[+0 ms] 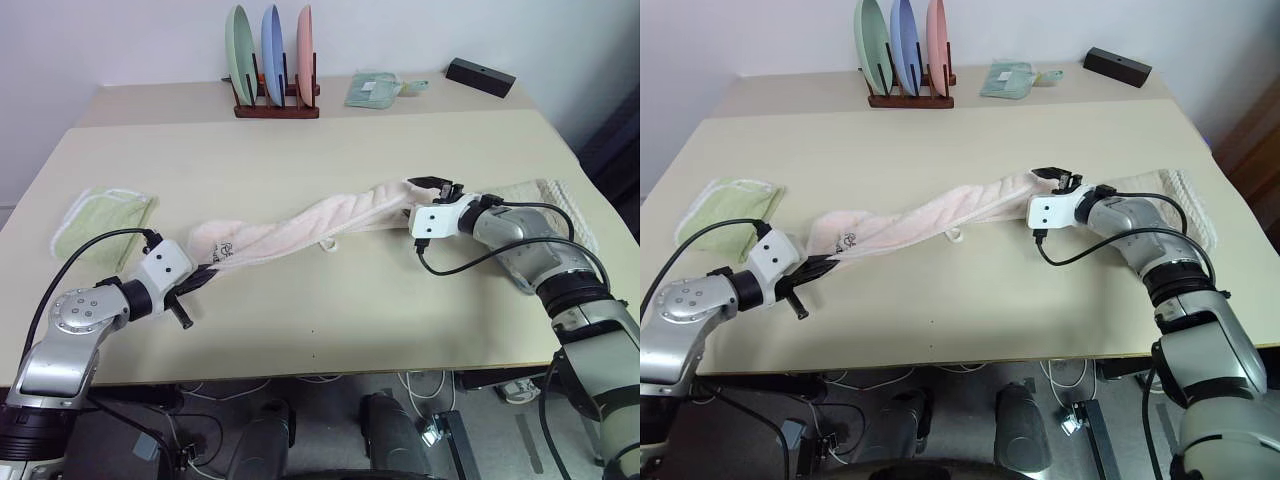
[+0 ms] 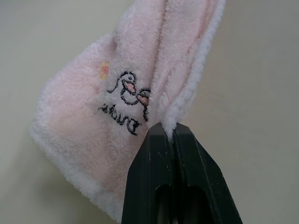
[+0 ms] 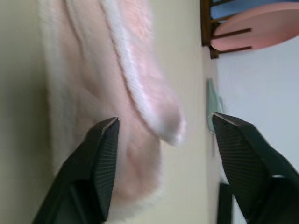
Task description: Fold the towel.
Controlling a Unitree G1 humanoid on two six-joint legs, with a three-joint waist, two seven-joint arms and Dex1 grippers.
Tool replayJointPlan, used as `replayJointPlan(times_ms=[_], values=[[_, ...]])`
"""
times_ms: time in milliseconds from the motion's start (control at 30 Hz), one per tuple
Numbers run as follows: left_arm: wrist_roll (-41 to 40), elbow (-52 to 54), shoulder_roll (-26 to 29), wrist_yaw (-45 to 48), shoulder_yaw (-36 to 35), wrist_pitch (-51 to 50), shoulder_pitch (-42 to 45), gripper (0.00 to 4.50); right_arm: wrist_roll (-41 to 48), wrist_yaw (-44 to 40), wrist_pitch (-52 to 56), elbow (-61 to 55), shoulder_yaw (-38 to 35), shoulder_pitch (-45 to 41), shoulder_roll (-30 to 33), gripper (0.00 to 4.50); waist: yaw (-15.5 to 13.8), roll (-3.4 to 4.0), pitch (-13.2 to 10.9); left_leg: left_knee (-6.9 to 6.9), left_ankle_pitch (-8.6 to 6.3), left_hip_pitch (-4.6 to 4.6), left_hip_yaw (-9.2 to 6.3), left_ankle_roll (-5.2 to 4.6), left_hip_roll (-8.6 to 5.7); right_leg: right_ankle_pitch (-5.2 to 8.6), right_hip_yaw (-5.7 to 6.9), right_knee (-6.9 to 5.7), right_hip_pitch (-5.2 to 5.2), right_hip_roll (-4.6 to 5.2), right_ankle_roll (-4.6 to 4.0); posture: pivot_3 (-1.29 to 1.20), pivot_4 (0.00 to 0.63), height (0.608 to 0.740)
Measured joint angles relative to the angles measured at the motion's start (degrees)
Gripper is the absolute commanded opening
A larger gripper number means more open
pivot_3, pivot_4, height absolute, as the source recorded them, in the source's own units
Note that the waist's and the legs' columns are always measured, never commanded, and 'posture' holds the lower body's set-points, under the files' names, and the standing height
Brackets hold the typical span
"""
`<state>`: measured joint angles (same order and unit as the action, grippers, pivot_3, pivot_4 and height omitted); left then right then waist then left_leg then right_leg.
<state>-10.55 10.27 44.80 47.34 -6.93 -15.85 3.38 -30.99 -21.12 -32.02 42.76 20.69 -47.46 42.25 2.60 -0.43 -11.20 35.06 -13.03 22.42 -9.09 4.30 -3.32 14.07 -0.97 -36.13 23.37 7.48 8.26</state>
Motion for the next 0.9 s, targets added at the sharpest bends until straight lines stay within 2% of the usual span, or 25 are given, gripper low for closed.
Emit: replayJointPlan(times_ms=[333,633,733,800,867,900], values=[[0.1,-0.6,-0.3,-0.1,1.8,0.4,1.9,0.0,-7.2,8.7,-0.5,11.6,3.6,-7.7,-3.4,2.9,0.1,0.0,0.0,-0.01,0.0,-0.01,0.05,0.0,0.03,-0.02,-0.07,0.0,0.04,-0.04,-0.03,0.0,0.15,0.74],[0.1,-0.4,-0.4,-0.5,1.7,0.4,0.8,0.0,-11.0,14.4,-3.2,20.3,7.2,-11.3,-6.8,2.9,0.3,0.0,0.0,-0.02,0.0,-0.01,0.07,0.0,0.05,-0.03,-0.12,-0.01,0.07,-0.08,-0.05,0.0,0.15,0.74],[0.1,-0.1,-0.4,-0.7,1.7,0.3,0.8,0.0,-11.5,16.3,-3.6,21.6,7.4,-12.2,-7.7,2.02,0.4,0.0,0.0,-0.02,0.0,-0.01,0.07,0.01,0.08,-0.04,-0.13,0.0,0.07,-0.11,-0.07,0.0,0.15,0.74],[0.1,0.1,-0.4,-0.9,1.7,0.2,0.7,0.0,-11.6,16.9,-3.9,22.1,7.6,-12.3,-7.9,1.14,0.5,0.0,0.0,-0.02,0.0,-0.01,0.08,0.01,0.08,-0.04,-0.13,0.0,0.06,-0.11,-0.07,0.0,0.15,0.74],[0.1,0.5,-0.4,-1.2,1.7,0.0,0.4,0.0,-11.6,17.4,-4.5,22.5,7.7,-12.3,-8.2,0.01,0.6,0.0,0.0,-0.01,0.0,-0.01,0.08,0.01,0.07,-0.04,-0.13,-0.01,0.06,-0.11,-0.07,0.0,0.15,0.74],[0.1,0.7,-0.4,-1.2,1.7,0.0,0.2,0.0,-11.7,17.5,-4.8,22.6,7.7,-12.3,-8.2,0.01,0.7,0.0,0.0,-0.02,0.0,-0.01,0.07,0.0,0.08,-0.04,-0.13,0.0,0.07,-0.11,-0.07,0.0,0.15,0.74]])
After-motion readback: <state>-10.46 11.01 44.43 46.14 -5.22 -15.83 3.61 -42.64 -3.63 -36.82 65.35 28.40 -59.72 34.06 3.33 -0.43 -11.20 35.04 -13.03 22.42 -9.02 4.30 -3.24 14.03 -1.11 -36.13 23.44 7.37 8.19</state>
